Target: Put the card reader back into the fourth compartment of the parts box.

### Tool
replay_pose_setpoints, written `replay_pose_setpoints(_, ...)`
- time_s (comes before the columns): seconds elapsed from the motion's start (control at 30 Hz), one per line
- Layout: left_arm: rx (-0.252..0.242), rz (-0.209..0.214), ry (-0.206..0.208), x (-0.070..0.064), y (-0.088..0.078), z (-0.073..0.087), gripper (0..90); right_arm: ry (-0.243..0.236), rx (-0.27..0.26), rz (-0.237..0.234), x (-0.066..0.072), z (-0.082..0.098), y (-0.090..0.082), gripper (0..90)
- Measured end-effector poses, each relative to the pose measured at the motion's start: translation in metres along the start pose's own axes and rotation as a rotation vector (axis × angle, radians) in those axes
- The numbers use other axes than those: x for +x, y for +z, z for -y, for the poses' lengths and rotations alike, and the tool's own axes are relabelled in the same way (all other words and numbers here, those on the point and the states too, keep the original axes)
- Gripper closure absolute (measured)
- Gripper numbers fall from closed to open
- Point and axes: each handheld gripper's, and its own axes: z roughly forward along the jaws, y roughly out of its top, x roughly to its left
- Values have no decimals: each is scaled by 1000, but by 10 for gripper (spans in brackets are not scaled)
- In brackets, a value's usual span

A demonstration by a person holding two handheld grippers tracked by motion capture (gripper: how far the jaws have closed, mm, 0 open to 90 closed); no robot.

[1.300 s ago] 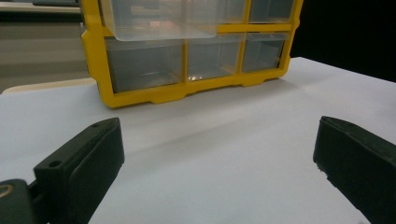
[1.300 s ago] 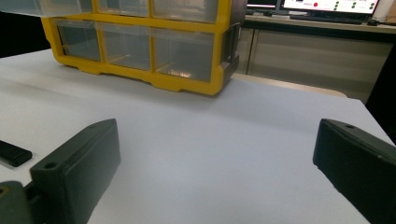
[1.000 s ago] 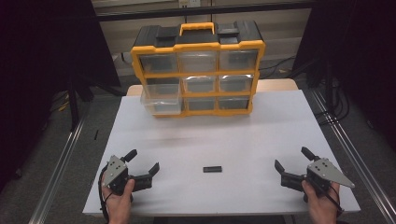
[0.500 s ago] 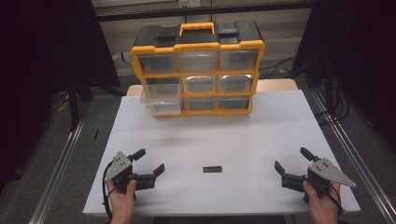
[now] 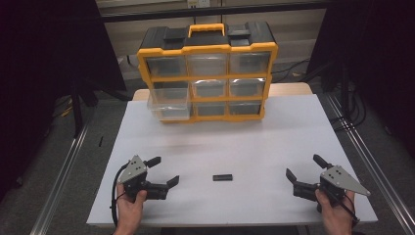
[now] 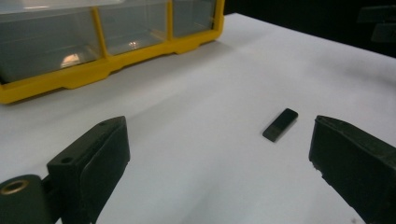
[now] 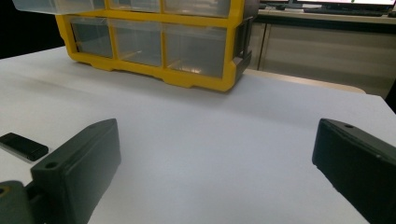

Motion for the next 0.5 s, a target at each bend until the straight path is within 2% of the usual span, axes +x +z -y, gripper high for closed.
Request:
replay_pose_setpoints(0.07, 19, 25, -1, -1, 4, -3, 52, 4, 2, -2, 0, 0, -1, 12)
replay_pose_setpoints(0.2, 45, 19, 11, -6, 9, -8, 38, 3, 0, -6, 0, 0, -1, 12)
replay_pose_setpoints(0.27, 38, 14, 9, -7, 10, -10, 34, 1, 1, -11, 0, 0, -1, 13)
replay_pose_setpoints(0.4, 51, 77, -13, -6, 15, -11, 40, -1, 1, -9, 1, 0, -1, 13)
replay_pose_setpoints(0.5, 37, 132, -28, -3, 22, -13, 53, -1, 3, -11, 1, 0, 0, 13)
